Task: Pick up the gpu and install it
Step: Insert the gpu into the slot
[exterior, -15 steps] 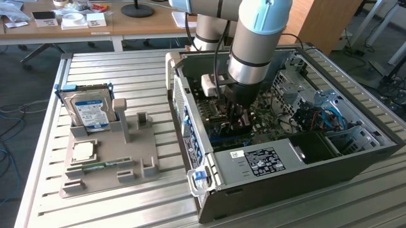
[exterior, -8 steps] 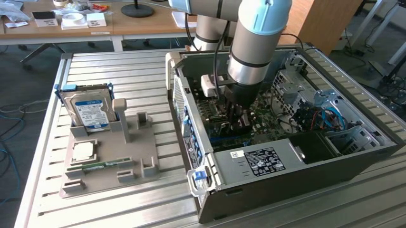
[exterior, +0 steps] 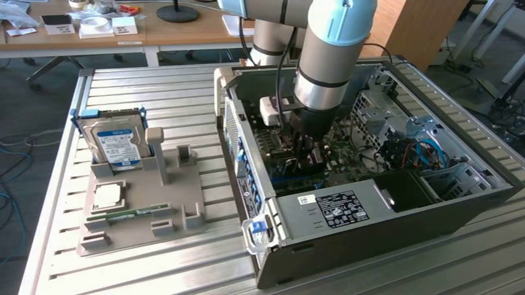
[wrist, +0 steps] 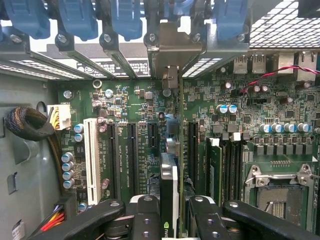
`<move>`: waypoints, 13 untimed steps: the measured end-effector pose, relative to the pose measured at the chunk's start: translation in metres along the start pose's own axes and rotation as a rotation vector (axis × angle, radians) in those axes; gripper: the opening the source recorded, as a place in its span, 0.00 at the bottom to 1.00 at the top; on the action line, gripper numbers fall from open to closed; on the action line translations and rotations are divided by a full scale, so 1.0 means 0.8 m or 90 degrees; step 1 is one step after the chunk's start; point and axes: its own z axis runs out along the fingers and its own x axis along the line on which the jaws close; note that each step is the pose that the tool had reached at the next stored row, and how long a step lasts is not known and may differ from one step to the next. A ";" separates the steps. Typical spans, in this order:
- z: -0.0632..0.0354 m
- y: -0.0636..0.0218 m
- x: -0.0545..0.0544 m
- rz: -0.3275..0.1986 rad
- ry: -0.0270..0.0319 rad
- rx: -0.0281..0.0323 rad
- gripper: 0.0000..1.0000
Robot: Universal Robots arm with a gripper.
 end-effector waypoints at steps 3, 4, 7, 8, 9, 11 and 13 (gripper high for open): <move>0.000 0.000 0.000 0.000 0.0000 0.0000 0.27; 0.000 0.000 0.000 0.000 -0.0001 0.0000 0.27; 0.000 0.000 0.000 0.000 -0.0001 0.0000 0.27; 0.000 0.000 0.000 0.000 -0.0001 0.0000 0.27; 0.000 0.000 0.000 0.000 -0.0001 0.0000 0.27; 0.000 0.000 0.000 0.000 0.0000 0.0000 0.27; 0.000 0.000 0.000 0.000 0.0000 0.0000 0.27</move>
